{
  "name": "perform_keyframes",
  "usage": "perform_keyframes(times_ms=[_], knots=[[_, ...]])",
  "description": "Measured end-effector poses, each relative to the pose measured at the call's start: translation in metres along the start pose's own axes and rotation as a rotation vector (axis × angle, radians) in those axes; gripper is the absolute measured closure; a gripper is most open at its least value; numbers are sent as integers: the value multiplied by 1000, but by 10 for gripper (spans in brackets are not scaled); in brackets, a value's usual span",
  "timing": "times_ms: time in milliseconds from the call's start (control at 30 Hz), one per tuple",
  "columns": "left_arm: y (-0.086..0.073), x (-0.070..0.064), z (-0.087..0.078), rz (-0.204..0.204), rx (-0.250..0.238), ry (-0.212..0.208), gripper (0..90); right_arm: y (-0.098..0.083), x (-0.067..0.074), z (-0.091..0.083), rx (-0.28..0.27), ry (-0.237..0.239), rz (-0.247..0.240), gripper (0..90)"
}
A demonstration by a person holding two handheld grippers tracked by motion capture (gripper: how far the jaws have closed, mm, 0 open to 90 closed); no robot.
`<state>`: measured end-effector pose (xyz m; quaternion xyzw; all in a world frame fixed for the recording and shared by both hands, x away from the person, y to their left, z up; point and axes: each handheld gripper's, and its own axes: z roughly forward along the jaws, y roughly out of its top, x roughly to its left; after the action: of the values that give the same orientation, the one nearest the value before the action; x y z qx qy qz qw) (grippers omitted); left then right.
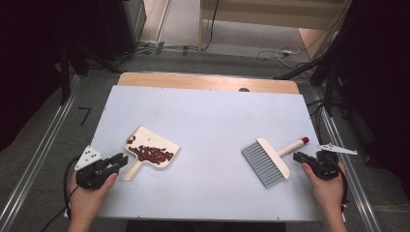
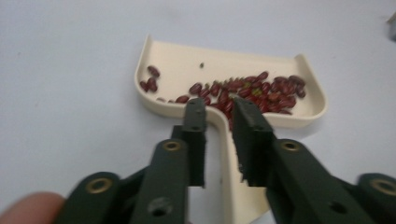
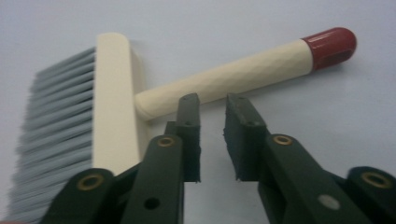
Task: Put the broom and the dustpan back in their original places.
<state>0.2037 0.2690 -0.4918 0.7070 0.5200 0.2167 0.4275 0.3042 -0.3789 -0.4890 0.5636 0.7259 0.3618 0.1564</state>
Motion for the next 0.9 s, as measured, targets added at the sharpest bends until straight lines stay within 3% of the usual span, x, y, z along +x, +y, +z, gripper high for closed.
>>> perform_keyframes(times_ms=[100,200,400,667,900], knots=[[-4,6,2,-19,36,4,892,3,-2,6,23,-51,-6,880],[-9,10,7,-25,88,17,900,7,-4,11,39,-107,-5,884],[-14,6,15,-9,154,-17,900,15,-9,23,83,-175,10,884],[-13,-3,21,14,170,-49,900,24,-12,33,104,-185,22,885],[-12,-13,26,33,172,-65,900,34,-5,43,119,-189,-23,885]])
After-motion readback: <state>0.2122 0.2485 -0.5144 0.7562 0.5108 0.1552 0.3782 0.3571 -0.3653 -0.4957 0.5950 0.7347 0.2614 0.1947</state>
